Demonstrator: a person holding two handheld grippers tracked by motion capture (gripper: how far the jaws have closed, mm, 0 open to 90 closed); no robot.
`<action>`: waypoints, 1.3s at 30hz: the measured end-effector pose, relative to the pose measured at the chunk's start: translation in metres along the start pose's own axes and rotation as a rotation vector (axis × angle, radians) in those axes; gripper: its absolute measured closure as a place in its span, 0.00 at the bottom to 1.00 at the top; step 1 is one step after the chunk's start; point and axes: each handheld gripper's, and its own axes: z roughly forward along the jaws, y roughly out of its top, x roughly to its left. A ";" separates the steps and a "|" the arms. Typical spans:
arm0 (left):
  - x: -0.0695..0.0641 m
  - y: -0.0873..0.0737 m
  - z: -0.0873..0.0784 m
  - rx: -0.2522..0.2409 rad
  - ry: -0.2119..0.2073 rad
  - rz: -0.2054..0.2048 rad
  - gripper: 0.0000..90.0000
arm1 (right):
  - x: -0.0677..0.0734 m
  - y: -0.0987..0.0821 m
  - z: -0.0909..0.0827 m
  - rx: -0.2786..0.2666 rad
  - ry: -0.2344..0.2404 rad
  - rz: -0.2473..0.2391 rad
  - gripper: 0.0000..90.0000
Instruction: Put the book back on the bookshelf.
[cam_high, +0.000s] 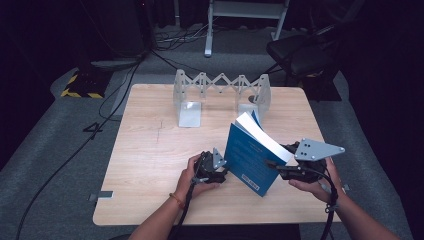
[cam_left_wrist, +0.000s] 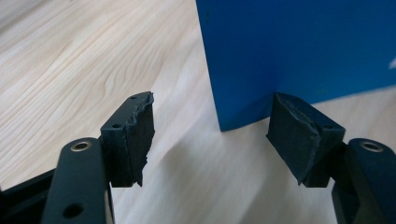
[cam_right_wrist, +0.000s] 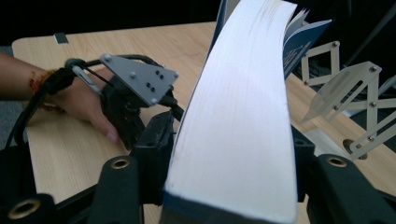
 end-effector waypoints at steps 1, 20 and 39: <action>0.001 -0.003 -0.007 0.011 -0.006 0.006 0.35 | 0.000 0.003 0.000 0.005 -0.002 0.004 0.54; 0.033 -0.075 -0.069 0.063 -0.060 -0.123 0.30 | -0.028 0.053 0.015 0.235 0.139 0.131 0.48; 0.034 -0.073 -0.064 0.054 -0.104 -0.135 0.28 | -0.039 0.086 0.055 0.495 0.218 0.107 0.52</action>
